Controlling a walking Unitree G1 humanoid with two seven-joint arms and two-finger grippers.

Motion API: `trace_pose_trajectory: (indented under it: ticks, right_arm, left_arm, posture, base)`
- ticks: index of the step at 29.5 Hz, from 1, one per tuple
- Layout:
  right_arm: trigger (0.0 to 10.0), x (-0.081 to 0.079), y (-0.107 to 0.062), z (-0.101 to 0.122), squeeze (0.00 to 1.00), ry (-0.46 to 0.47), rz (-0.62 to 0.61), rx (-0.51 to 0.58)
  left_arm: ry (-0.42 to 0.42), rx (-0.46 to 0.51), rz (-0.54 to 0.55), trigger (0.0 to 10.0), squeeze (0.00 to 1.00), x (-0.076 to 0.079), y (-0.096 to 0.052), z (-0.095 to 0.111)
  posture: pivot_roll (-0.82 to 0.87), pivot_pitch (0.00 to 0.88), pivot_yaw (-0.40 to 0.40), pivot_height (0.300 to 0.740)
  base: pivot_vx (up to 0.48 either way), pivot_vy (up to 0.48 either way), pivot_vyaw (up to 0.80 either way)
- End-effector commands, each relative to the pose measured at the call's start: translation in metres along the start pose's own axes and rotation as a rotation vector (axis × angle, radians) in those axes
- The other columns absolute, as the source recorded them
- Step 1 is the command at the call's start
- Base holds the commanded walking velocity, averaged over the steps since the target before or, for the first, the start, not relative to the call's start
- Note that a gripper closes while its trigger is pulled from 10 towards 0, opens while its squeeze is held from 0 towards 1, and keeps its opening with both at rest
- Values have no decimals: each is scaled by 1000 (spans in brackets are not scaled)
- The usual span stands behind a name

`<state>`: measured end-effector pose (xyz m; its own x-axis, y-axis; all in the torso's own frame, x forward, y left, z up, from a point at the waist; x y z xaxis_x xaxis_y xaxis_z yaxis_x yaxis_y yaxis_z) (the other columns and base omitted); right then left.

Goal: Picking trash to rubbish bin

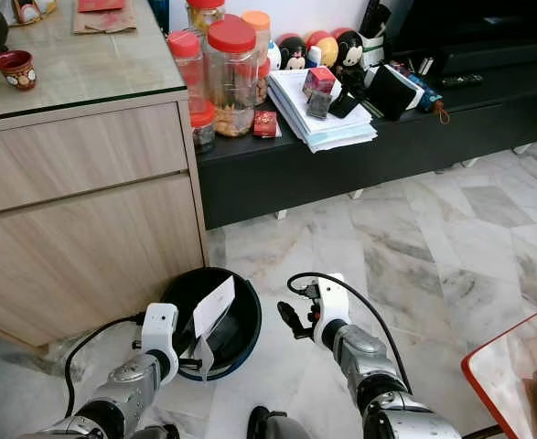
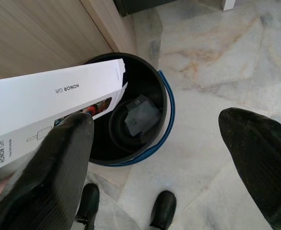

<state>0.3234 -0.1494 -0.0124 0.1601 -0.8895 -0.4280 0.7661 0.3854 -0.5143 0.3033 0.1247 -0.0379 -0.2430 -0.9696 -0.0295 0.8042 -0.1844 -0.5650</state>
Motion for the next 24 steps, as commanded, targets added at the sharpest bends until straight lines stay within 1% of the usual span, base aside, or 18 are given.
trace_pose_trajectory:
  ticks: [1, 7, 16, 17, 20, 21, 22, 23, 24]
  right_arm:
    - [10000, 4, -2, -1, 0, -10, -6, -6]
    - [10000, 4, -2, -2, 0, -14, -4, -8]
    - [10000, 6, -3, -2, 0, -20, -8, -10]
    - [10000, 7, -4, -3, 0, -17, -18, -7]
    - [10000, 13, -6, -4, 0, -5, -52, 0]
    - [10000, 18, -8, -6, 0, -4, -84, 4]
    - [10000, 21, -10, -8, 0, 1, -106, 2]
    - [10000, 29, -13, -14, 0, 2, -154, -12]
    - [10000, 31, -14, -15, 0, 2, -164, -16]
  left_arm:
    - [-10, -41, -1, 10000, 1000, 2, -2, -12]
    - [-28, -59, 13, 10000, 1000, 0, -3, -16]
    - [-25, -74, 35, 10000, 1000, 1, -3, -19]
    - [-20, -71, 49, 10000, 0, 0, -4, -19]
    - [23, -69, 89, 10000, 0, -7, -5, -20]
    - [55, -83, 134, 10000, 0, -14, -8, -25]
    - [64, -89, 158, 10000, 0, -18, -10, -29]
    - [103, -115, 200, 10000, 0, -26, -14, -38]
    - [112, -121, 209, 10000, 0, -27, -15, -40]
  posture:
    - [64, 208, -138, 740]
    - [60, 201, -140, 740]
    - [58, 196, -145, 740]
    - [58, 194, -145, 740]
    - [61, 190, -146, 740]
    - [61, 186, -146, 740]
    - [60, 184, -146, 740]
    - [60, 181, -146, 740]
    - [60, 181, -146, 740]
  base:
    - [0, 0, 0]
    - [0, 0, 0]
    - [0, 0, 0]
    - [0, 0, 0]
    - [0, 0, 0]
    - [0, 0, 0]
    - [0, 0, 0]
    - [0, 0, 0]
    - [0, 0, 0]
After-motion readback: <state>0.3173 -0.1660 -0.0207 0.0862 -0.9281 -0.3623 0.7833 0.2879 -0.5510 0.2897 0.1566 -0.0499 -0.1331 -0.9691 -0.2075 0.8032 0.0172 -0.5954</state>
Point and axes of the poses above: a point about 5 cm out from each wrist's last joint towards the gripper, its own y axis pointing out of the wrist towards the gripper, its own z axis along the axis of the wrist's last joint, x = y × z, the point moved 3 cm from there along y, pointing out of the wrist towards the gripper, and after that the axes turned 13 degrees about y, right-handed, at the moved point
